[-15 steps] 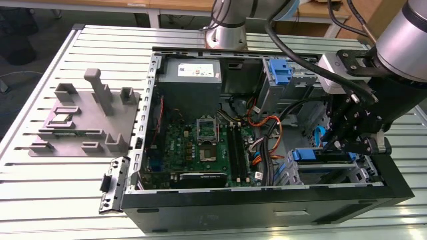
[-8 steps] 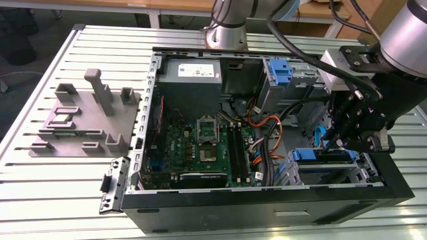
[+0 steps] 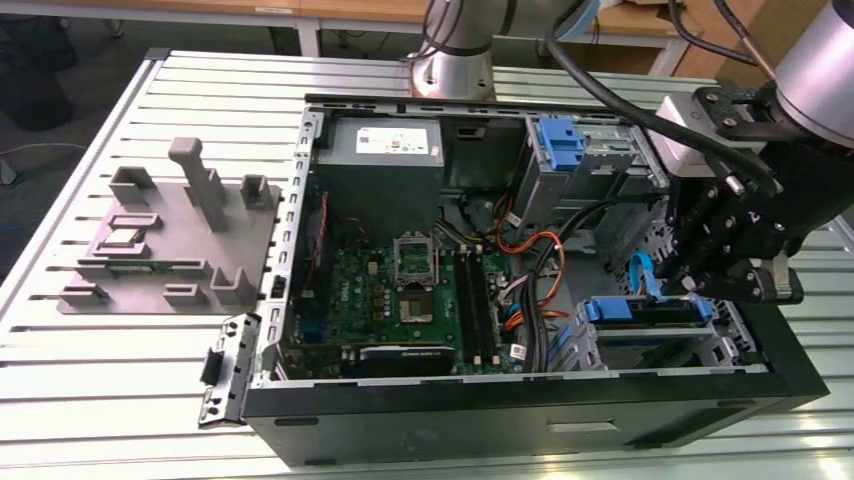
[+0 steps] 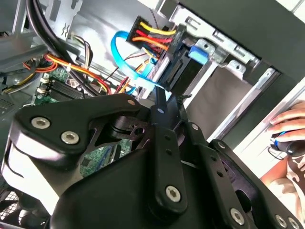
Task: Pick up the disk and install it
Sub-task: 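Insert the first disk wire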
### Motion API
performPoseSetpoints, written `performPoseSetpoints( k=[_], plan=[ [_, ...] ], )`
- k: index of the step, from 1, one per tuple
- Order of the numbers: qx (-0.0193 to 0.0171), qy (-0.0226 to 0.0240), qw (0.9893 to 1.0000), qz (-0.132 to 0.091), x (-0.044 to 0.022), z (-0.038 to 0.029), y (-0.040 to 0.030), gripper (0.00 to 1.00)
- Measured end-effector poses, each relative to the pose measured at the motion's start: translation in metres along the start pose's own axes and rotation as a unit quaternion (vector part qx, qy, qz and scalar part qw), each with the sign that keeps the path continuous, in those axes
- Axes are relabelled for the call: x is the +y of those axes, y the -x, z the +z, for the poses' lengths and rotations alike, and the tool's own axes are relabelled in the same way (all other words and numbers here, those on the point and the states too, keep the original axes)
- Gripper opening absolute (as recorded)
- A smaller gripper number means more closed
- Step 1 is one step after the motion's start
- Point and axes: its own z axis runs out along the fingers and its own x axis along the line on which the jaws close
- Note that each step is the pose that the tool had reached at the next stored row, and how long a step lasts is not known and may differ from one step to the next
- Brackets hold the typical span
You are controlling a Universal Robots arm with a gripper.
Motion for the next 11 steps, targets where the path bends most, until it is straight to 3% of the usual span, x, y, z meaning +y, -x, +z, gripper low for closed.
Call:
performPoseSetpoints(
  k=[6,11],
  plan=[
    [-0.0008,0.0025,1.0000,0.000,-0.0109,0.0003,0.0001,0.24],
    [-0.0008,0.0027,1.0000,0.000,-0.0114,-0.0004,0.0001,0.24]
  ],
)
